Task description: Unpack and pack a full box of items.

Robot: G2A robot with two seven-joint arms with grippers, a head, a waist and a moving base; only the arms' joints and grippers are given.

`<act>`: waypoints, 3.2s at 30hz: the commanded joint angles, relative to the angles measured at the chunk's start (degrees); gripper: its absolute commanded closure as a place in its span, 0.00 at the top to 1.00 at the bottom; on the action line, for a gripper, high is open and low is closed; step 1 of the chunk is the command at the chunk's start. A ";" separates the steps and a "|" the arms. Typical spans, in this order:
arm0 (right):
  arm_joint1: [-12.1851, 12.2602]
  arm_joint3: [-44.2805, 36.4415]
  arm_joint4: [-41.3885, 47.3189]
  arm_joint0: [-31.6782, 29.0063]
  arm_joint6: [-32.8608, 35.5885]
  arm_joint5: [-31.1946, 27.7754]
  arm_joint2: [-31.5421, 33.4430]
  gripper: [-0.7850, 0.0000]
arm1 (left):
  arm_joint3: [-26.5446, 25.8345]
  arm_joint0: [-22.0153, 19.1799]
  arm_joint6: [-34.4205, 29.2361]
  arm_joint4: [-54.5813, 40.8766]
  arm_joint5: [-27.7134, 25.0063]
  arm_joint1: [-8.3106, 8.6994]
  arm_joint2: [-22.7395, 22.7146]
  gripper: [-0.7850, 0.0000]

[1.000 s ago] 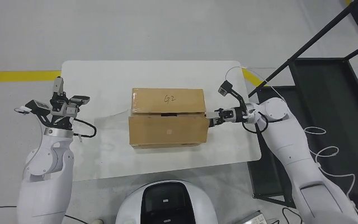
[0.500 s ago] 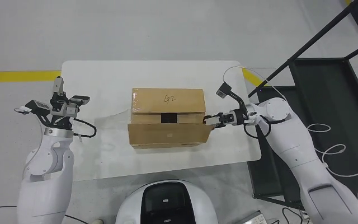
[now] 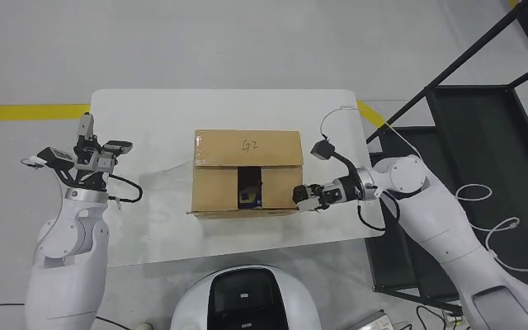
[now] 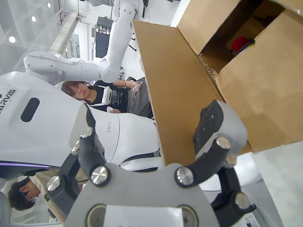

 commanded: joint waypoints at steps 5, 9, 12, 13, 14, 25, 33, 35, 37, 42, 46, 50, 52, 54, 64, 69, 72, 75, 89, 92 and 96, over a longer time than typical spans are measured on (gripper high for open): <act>2.03 -3.46 -2.40 -0.81 -0.77 -0.76 -3.58 1.00 | 0.00 0.00 0.00 0.00 0.00 0.00 0.00 1.00; 2.99 -4.37 -3.54 -0.56 -1.24 -1.23 -6.96 1.00 | 0.00 0.00 0.00 0.00 0.00 0.00 0.00 1.00; 3.42 -3.97 -4.47 0.24 -1.79 -1.77 -9.73 1.00 | 0.00 0.00 0.00 0.00 0.00 0.00 0.00 1.00; 3.52 -3.73 -4.83 0.58 -2.00 -1.98 -10.65 1.00 | 0.00 0.00 0.00 0.00 0.00 0.00 0.00 1.00; 3.59 -3.43 -5.08 0.91 -2.26 -2.25 -11.54 1.00 | 0.00 0.00 0.00 0.00 0.00 0.00 0.00 1.00; 2.61 1.47 -11.13 4.02 -5.86 -5.55 -19.07 1.00 | 0.00 0.00 0.00 0.00 0.00 0.00 0.00 1.00; 0.88 2.93 -20.48 4.20 -14.63 -1.28 -21.74 1.00 | 0.00 0.00 0.00 0.00 0.00 0.00 0.00 1.00; 0.57 3.57 -21.61 4.38 -16.20 -0.37 -21.91 1.00 | 0.00 0.00 0.00 0.00 0.00 0.00 0.00 1.00; 0.36 4.08 -22.07 4.47 -16.87 -0.22 -21.94 1.00 | 0.00 0.00 0.00 0.00 0.00 0.00 0.00 1.00; 0.49 5.18 -22.61 4.08 -18.33 -0.09 -20.55 1.00 | 0.00 0.00 0.00 0.00 0.00 0.00 0.00 1.00; 0.73 4.81 -22.65 3.20 -18.22 -0.13 -19.62 1.00 | 0.00 0.00 0.00 0.00 0.00 0.00 0.00 1.00; 1.17 3.66 -18.94 2.11 -14.65 -3.47 -18.57 1.00 | 0.00 0.00 0.00 0.00 0.00 0.00 0.00 1.00; 1.52 3.46 -14.86 1.56 -12.17 -5.93 -17.53 1.00 | 0.00 0.00 0.00 0.00 0.00 0.00 0.00 1.00; 1.95 3.53 -8.10 0.98 -9.06 -9.02 -16.09 1.00 | 0.00 0.00 0.00 0.00 0.00 0.00 0.00 1.00; 4.21 7.17 20.00 0.34 -4.05 -4.03 -6.59 1.00 | 0.00 0.00 0.00 0.00 0.00 0.00 0.00 1.00; 4.13 9.08 24.73 -0.09 -1.43 -1.41 -4.21 1.00 | -1.29 1.25 -2.57 0.68 1.00 0.04 1.01 1.00; 4.01 9.68 25.87 -0.26 -0.79 -0.77 -3.76 1.00 | -2.46 3.11 -5.52 0.56 2.17 0.09 1.85 1.00; 4.01 9.68 25.87 -0.26 -0.79 -0.77 -3.76 1.00 | -2.54 4.16 -7.60 0.85 3.40 0.06 3.28 1.00; 4.01 9.68 25.87 -0.26 -0.79 -0.77 -3.76 1.00 | 0.00 -2.26 -45.73 1.04 13.85 2.93 1.15 1.00; 4.01 9.68 25.87 -0.26 -0.79 -0.77 -3.76 1.00 | 1.60 -5.37 -53.00 4.78 13.29 3.75 1.18 1.00; 4.01 9.68 25.87 -0.26 -0.79 -0.77 -3.76 1.00 | 4.19 -8.30 -59.36 6.29 11.61 4.41 1.89 1.00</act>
